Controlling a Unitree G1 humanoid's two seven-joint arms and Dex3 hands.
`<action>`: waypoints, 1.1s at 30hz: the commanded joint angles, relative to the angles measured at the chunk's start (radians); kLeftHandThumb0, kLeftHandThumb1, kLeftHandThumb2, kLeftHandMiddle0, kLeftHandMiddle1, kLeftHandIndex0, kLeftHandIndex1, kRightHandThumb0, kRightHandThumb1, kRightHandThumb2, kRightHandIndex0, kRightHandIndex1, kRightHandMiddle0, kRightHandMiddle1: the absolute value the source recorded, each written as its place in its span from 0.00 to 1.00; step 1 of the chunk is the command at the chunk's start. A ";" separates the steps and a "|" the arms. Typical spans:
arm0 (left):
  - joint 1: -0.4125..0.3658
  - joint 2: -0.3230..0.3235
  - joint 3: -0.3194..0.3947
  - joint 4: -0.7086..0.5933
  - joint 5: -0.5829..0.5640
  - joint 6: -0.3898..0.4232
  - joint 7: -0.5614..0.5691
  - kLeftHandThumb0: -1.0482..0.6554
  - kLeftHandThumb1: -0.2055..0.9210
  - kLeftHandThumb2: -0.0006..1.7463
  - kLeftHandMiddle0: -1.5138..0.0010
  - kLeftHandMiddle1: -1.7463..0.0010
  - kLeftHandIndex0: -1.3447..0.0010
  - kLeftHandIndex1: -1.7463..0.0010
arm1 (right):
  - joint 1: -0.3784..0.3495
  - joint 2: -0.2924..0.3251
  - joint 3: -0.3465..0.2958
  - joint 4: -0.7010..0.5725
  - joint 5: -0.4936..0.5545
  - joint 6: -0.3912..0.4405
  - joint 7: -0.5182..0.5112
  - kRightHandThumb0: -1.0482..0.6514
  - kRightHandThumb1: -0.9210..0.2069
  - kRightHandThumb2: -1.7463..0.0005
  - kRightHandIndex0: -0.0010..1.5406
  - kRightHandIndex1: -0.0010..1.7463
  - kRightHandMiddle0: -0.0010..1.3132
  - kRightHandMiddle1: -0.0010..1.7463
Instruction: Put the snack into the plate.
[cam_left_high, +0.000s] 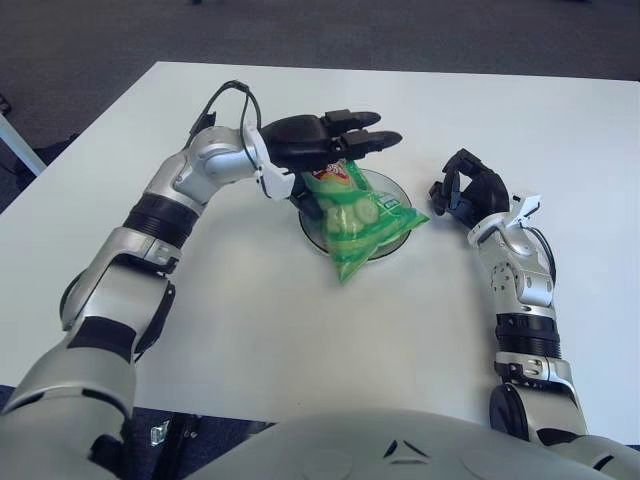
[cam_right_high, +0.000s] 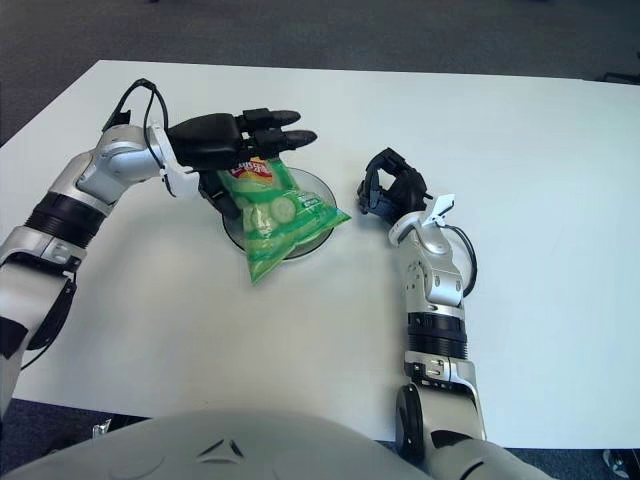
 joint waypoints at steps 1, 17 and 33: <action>0.009 -0.001 0.037 0.044 -0.017 -0.005 0.039 0.03 0.93 0.16 1.00 1.00 1.00 1.00 | 0.053 0.009 0.007 0.043 0.003 0.053 -0.003 0.34 0.49 0.28 0.81 1.00 0.44 1.00; 0.018 0.045 0.125 0.118 0.049 -0.005 0.195 0.00 1.00 0.17 1.00 1.00 1.00 1.00 | 0.045 0.002 0.002 0.070 -0.001 0.040 0.010 0.34 0.49 0.28 0.81 1.00 0.44 1.00; 0.011 0.056 0.182 0.221 -0.060 0.120 0.142 0.00 1.00 0.18 0.96 0.98 0.99 0.99 | 0.038 -0.004 0.001 0.098 -0.003 0.025 0.019 0.34 0.50 0.28 0.82 1.00 0.44 1.00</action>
